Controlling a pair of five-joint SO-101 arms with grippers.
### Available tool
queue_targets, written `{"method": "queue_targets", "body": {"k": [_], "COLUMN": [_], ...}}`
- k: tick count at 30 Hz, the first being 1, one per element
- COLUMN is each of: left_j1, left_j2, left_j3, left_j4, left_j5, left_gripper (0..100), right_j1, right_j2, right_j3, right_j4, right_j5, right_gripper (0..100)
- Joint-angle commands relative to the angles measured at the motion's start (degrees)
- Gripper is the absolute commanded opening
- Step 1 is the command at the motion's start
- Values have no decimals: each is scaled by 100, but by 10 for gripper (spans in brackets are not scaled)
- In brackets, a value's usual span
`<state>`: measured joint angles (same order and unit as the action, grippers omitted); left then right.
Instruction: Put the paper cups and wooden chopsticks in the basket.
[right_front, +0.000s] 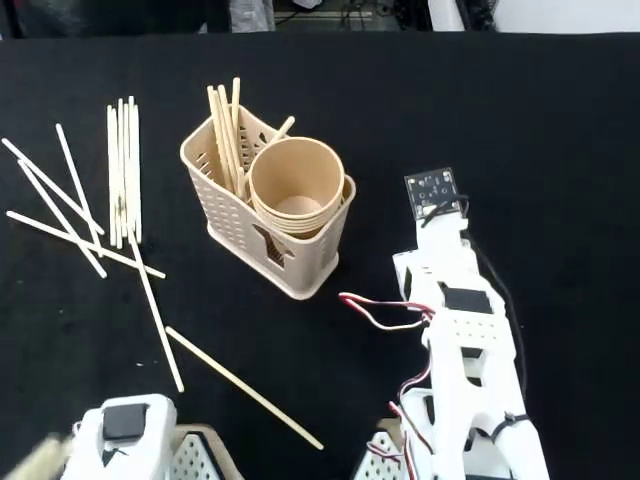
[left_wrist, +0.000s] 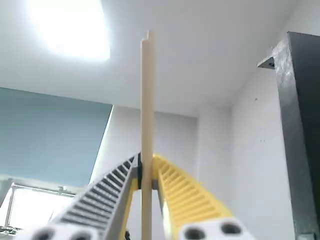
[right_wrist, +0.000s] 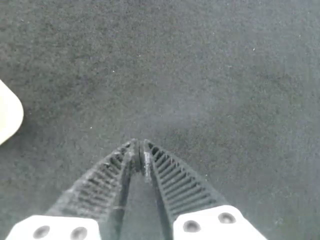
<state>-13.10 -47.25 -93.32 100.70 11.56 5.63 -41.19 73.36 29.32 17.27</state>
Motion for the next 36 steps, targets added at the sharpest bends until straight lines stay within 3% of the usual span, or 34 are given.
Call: {"method": "queue_targets", "body": {"k": [1, 8, 11, 14, 22, 29, 36], "left_j1": [-101, -119, -110, -48, 2079, 1938, 1754], "left_j2": [-475, -941, -888, -905, -941, -1090, -2769], "left_j3": [927, 2360, 2545, 3530, 6993, 8567, 10000], "left_j4": [26, -88, -53, -62, -712, -1213, -1565], "left_j5": [202, 510, 264, -53, -1002, -1037, -1213], "left_gripper": [28, 28, 28, 29, 28, 28, 29], "right_j1": [88, 88, 88, 88, 88, 88, 79], "right_j2": [-145, -145, -145, -145, -145, -145, -145], "right_j3": [-48, -40, -40, -40, -40, -40, -40], "right_j4": [-114, -114, -114, -114, -114, -114, -114], "right_j5": [35, 35, 35, 44, 44, 44, 44], "right_gripper": [13, 13, 13, 13, 13, 13, 13]}}
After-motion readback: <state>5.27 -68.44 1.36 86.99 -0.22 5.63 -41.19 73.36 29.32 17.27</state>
